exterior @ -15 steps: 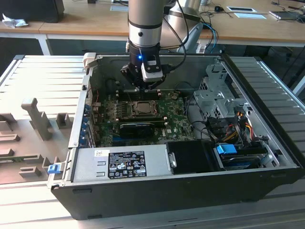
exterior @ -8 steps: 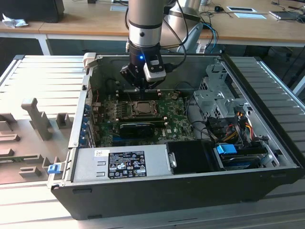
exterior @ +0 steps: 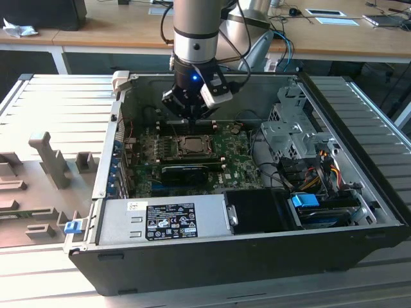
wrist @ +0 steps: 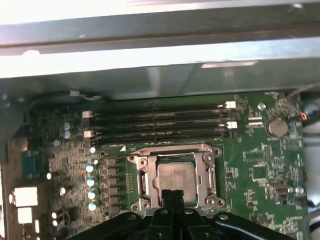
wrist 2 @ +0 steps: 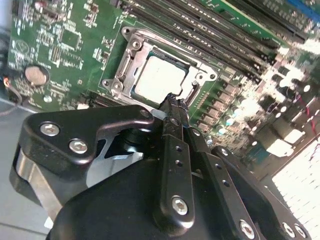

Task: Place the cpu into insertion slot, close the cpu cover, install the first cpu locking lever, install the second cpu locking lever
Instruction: 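Install the first cpu locking lever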

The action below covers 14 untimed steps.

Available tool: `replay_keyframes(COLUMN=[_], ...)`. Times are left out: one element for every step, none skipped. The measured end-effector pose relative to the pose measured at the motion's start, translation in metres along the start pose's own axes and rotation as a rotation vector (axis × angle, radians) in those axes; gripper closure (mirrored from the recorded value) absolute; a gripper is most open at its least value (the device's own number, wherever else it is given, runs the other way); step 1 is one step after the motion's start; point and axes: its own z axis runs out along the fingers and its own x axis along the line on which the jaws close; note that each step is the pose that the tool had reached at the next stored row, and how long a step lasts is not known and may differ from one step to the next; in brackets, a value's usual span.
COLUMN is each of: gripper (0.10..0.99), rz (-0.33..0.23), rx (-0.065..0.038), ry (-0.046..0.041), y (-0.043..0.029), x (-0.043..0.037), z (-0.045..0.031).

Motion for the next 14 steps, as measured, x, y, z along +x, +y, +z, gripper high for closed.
replay_keyframes(gripper=[0.98, 0.98, 0.98, 0.98, 0.98, 0.98, 0.98, 0.98, 0.98, 0.98, 0.98, 0.98, 0.98, 0.98], rz=[-0.018, -0.037, -0.064, -0.081, -0.11, -0.132, -0.142, -0.152, -0.158, -0.162, -0.165, -0.166, -0.167, -0.167], rx=[0.0, 0.0, 0.0, 0.0, 0.0, 0.0, 0.0, 0.0, 0.0, 0.0, 0.0, 0.0, 0.0, 0.0], ry=[0.0003, 0.0006, 0.0011, 0.0014, 0.002, 0.0023, 0.0024, 0.0024, 0.0024, 0.0025, 0.0025, 0.0027, 0.0026, 0.0026], y=[0.0, 0.0, 0.0, 0.0, 0.0, 0.0, 0.0, 0.0, 0.0, 0.0, 0.0, -0.0001, -0.0001, -0.0001], x=[0.0, 0.0, 0.0, 0.0, 0.0, 0.0, 0.0, 0.0003, 0.0006, 0.0009, 0.0013, 0.002, 0.0024, 0.0029], z=[0.0, 0.0, 0.0, 0.0, 0.0, 0.0, 0.0, 0.0001, 0.0001, 0.0001, 0.0001, 0.0, 0.0001, 0.0001])
